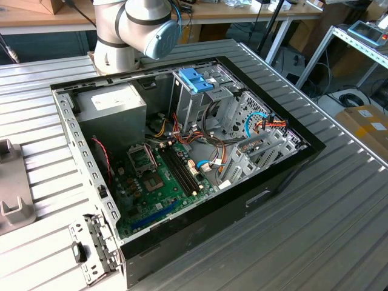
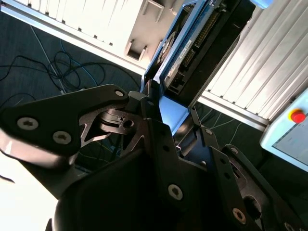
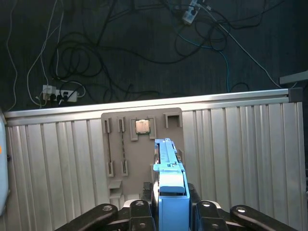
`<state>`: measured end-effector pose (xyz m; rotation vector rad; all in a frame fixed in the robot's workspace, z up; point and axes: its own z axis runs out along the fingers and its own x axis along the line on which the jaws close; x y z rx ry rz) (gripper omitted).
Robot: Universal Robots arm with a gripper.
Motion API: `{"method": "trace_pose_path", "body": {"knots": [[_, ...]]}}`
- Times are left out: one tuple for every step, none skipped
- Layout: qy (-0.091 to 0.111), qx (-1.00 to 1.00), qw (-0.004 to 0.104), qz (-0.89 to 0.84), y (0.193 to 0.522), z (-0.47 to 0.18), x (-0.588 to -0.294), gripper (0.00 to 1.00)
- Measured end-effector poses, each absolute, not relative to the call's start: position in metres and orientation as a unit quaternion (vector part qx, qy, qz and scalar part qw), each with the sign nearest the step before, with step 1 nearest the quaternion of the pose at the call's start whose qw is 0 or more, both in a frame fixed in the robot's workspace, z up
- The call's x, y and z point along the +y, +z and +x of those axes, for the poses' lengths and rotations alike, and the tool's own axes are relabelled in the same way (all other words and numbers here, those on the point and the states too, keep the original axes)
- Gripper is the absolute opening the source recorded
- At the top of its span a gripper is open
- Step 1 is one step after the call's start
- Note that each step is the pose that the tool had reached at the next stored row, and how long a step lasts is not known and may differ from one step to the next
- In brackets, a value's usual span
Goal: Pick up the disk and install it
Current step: 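Pick up the disk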
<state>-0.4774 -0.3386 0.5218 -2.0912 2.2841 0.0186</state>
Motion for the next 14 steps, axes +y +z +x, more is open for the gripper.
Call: {"method": "trace_pose_path", "body": {"knots": [[0.006,0.737,0.022,-0.675,0.5224,-0.4774,-0.3386,0.37],[0.006,0.737,0.022,-0.675,0.5229,-0.4774,-0.3386,0.37],[0.006,0.737,0.022,-0.675,0.5234,-0.4774,-0.3386,0.37],[0.006,0.737,0.022,-0.675,0.5239,-0.4774,-0.3386,0.37],[0.006,0.737,0.022,-0.675,0.5244,-0.4774,-0.3386,0.37],[0.006,0.737,0.022,-0.675,0.5249,-0.4774,-0.3386,0.37],[0.006,0.737,0.022,-0.675,0.5258,-0.4774,-0.3386,0.37],[0.006,0.737,0.022,-0.675,0.5268,-0.4774,-0.3386,0.37],[0.006,0.737,0.023,-0.675,0.5275,-0.4774,-0.3386,0.37],[0.006,0.737,0.023,-0.675,0.5281,-0.4774,-0.3387,0.37],[0.006,0.737,0.022,-0.675,0.5287,-0.4774,-0.3387,0.37],[0.006,0.737,0.023,-0.675,0.5293,-0.4774,-0.3386,0.37],[0.006,0.737,0.023,-0.675,0.5301,-0.4774,-0.3386,0.37],[0.006,0.737,0.023,-0.675,0.5308,-0.4774,-0.3386,0.37]]}}
